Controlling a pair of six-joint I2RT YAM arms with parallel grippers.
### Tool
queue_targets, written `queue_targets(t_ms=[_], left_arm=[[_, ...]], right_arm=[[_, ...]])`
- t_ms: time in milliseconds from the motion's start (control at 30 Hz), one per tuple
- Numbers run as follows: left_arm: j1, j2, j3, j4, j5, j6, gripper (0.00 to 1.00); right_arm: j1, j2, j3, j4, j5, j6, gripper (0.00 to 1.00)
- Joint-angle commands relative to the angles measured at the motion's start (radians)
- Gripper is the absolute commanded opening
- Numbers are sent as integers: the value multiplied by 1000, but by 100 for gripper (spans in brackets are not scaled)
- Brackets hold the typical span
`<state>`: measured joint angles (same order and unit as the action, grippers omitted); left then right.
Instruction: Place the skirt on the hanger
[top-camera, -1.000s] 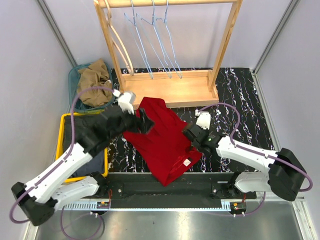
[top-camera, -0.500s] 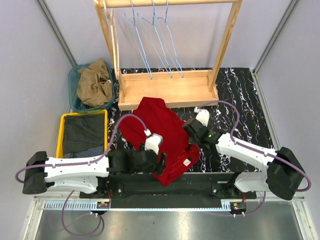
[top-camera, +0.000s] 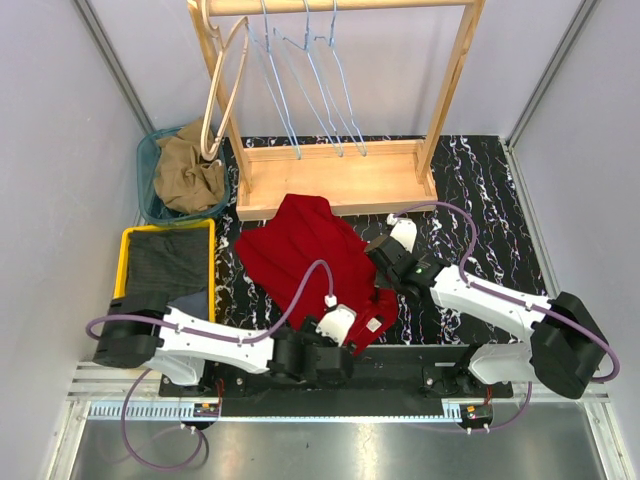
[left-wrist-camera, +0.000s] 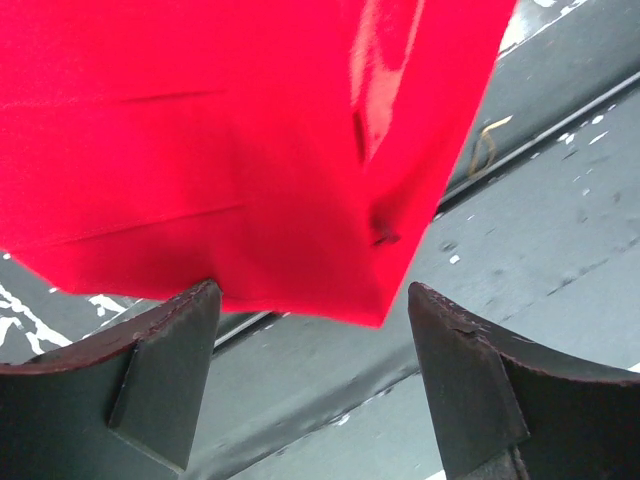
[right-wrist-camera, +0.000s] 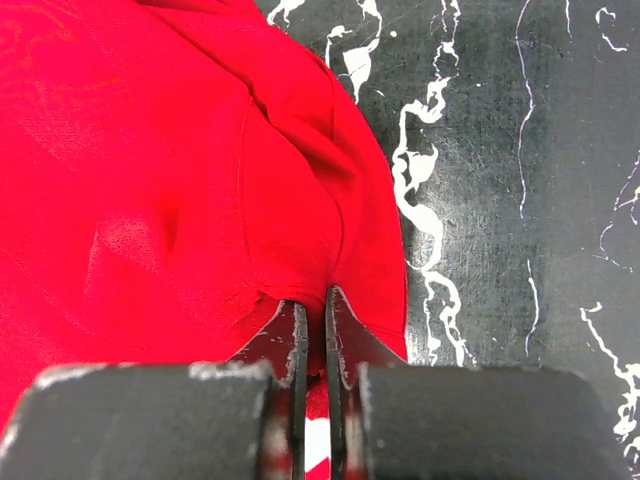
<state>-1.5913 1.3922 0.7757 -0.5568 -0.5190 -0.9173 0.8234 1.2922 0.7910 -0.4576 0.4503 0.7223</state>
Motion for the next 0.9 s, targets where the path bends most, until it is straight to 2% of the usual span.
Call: queue_targets(t_ms=[0,67,100,167,200,333,433,533,700,800,867], left_arm=[[-22,80,80,-17,-96,-52,77],[-24,93,79,-20,-92,-66,73],[-24,103,76,-23,-87,-74,64],[-24,108,60,-46,-87,-113,54],[-24,113,53,-76,-95,-130,39],[-19,119,45,-173,-116,-228,14],[-15,116,60,-253,-151,-285,0],[5,71,100,-342,-202,-307,0],[157,-142,215,-437,-318,-207,0],[284,-297,313,-419,-374,-63,0],[367,-381,368,-382,-384,96,0]], right_arm=[[-7,2,-6,46,-13,23,0],[-9,4,-7,46,-13,23,0],[-9,1,-6,48,-12,25,0],[-9,1,-9,45,-9,25,0],[-10,-1,-9,46,-9,25,0],[-15,-31,-12,46,-7,22,0],[-20,-53,-12,43,-7,14,0],[-23,-74,2,22,-15,0,0],[-21,-128,88,-71,-13,-63,0],[-23,-183,163,-145,14,-131,0],[-23,-226,226,-199,43,-155,0]])
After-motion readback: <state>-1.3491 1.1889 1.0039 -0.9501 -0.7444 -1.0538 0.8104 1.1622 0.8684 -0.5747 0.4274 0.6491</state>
